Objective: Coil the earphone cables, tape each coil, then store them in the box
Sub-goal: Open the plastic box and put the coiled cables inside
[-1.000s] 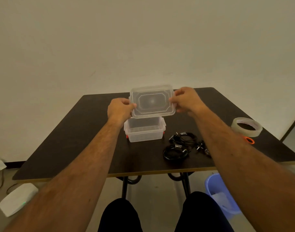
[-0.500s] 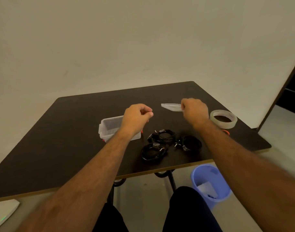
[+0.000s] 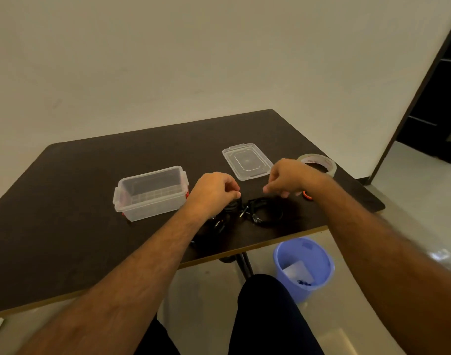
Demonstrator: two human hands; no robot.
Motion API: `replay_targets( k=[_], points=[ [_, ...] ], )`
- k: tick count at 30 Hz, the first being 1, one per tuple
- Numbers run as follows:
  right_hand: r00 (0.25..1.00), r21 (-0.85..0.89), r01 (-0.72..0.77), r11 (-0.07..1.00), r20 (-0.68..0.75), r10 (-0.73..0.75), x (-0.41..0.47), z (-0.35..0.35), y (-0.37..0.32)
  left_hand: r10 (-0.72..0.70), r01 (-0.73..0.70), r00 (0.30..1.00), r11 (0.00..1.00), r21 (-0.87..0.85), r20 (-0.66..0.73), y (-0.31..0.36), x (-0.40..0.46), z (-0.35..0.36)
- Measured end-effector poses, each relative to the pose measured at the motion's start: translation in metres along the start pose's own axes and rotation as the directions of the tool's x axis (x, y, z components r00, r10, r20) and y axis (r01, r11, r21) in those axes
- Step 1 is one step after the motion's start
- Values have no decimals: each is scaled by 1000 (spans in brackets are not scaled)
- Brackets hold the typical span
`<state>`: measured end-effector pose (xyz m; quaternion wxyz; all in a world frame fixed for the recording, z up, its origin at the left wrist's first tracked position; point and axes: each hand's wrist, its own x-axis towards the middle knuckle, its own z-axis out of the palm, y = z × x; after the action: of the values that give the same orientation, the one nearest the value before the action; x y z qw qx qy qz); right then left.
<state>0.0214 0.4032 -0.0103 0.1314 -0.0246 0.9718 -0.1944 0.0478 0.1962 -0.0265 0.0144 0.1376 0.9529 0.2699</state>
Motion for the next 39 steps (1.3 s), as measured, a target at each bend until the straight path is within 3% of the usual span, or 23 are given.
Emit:
replay_targets(
  k=[4,11,15,20,25,31,39],
  points=[
    [994,-6,-8,1000,110,8,-10,7,3,7,-9,999,999,38,45,11,4,11],
    [998,-51,59,997,-7,-59,-14,24,-3,24,-27,999,997,68,47,22,2,15],
    [991,27,128,991,-51,-127,-23,13,-5,44,-44,999,999,-5,32,24,1,10],
    [976,198,215,956,-5,-218,-36,-9,-10,68,-60,995,991,-116,69,28,2,2],
    [958,210,276,938,13,-285,-42,-32,-31,114,-86,990,957,-276,86,24,-5,-10],
    [931,221,362,906,-27,-365,-35,-54,-78,109,-117,993,920,-374,-42,4,-16,-51],
    [884,272,465,843,-87,-459,6,-43,-179,-62,-62,949,926,-374,-309,-68,-29,-135]
  ],
)
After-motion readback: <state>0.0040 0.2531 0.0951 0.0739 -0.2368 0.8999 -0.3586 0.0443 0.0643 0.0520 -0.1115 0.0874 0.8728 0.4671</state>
